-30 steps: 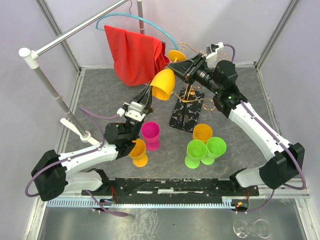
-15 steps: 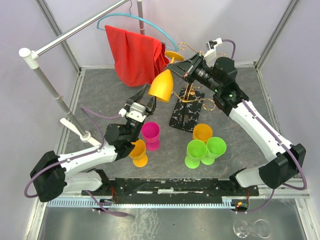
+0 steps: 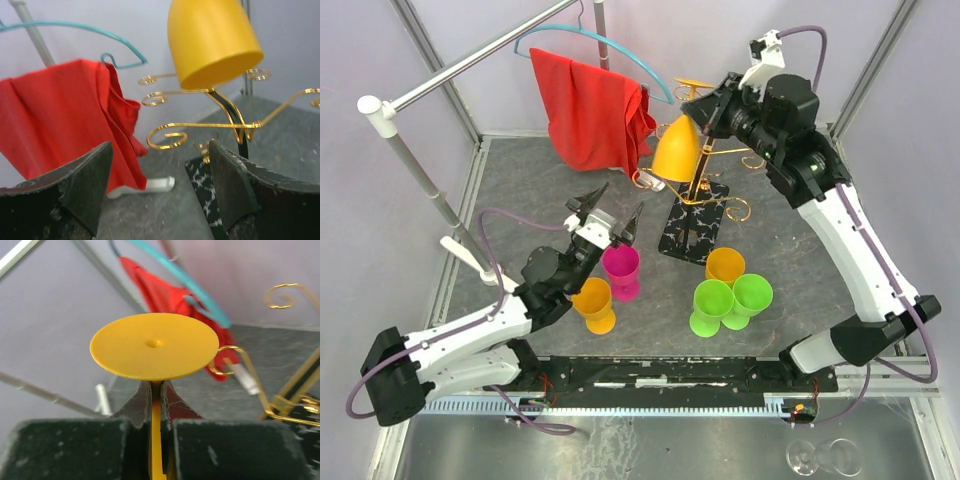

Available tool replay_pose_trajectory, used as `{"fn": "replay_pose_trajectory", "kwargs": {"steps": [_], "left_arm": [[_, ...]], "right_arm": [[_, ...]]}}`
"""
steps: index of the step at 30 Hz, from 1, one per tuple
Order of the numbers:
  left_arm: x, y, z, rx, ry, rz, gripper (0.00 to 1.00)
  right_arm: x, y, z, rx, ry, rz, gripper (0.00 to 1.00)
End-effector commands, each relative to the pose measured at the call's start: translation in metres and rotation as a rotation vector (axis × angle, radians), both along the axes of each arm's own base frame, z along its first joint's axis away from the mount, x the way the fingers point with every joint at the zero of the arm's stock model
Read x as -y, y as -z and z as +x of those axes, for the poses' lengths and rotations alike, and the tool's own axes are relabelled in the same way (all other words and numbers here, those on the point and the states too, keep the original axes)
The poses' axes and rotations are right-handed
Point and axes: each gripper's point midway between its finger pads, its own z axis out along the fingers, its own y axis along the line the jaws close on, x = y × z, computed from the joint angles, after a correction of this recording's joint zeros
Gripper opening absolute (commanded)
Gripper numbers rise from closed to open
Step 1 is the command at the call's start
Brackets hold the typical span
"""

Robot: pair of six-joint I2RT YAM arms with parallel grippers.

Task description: Place the wine glass upside down on the wine glass rack

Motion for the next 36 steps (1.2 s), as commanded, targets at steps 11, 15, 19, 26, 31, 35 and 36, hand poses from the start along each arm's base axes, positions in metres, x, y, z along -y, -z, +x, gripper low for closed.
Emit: {"fn": "replay_pose_trajectory", "kwargs": {"steps": [11,15,19,26,31,35,36], "left_arm": [[-0.010,-0.006,0.021,-0.286,-0.096,0.115,0.92],[-0.021,-0.012,0.025,-0.282,-0.107,0.091,0.93],[-0.028,-0.006,0.030,-0.291,-0.120,0.083,0.93],[-0.034,0.006,0.038,-0.305,-0.130,0.079,0.93],[-0.039,0.010,0.044,-0.296,-0.146,0.060,0.94],[-0.040,0.012,0.048,-0.289,-0.147,0.049,0.94],[-0.040,0.014,0.049,-0.290,-0.148,0.051,0.94]], "right_arm": [[0.214,0.031,0.036,0.006,0.550,-0.452,0.01],[0.255,0.040,0.036,-0.018,0.646,-0.534,0.01],[0.280,0.066,0.042,-0.055,0.681,-0.546,0.01],[0.273,0.127,0.071,-0.033,0.575,-0.533,0.01],[0.260,0.146,0.087,0.084,0.525,-0.494,0.01],[0.257,0.151,0.093,0.186,0.532,-0.475,0.01],[0.257,0.150,0.094,0.209,0.535,-0.473,0.01]]}}
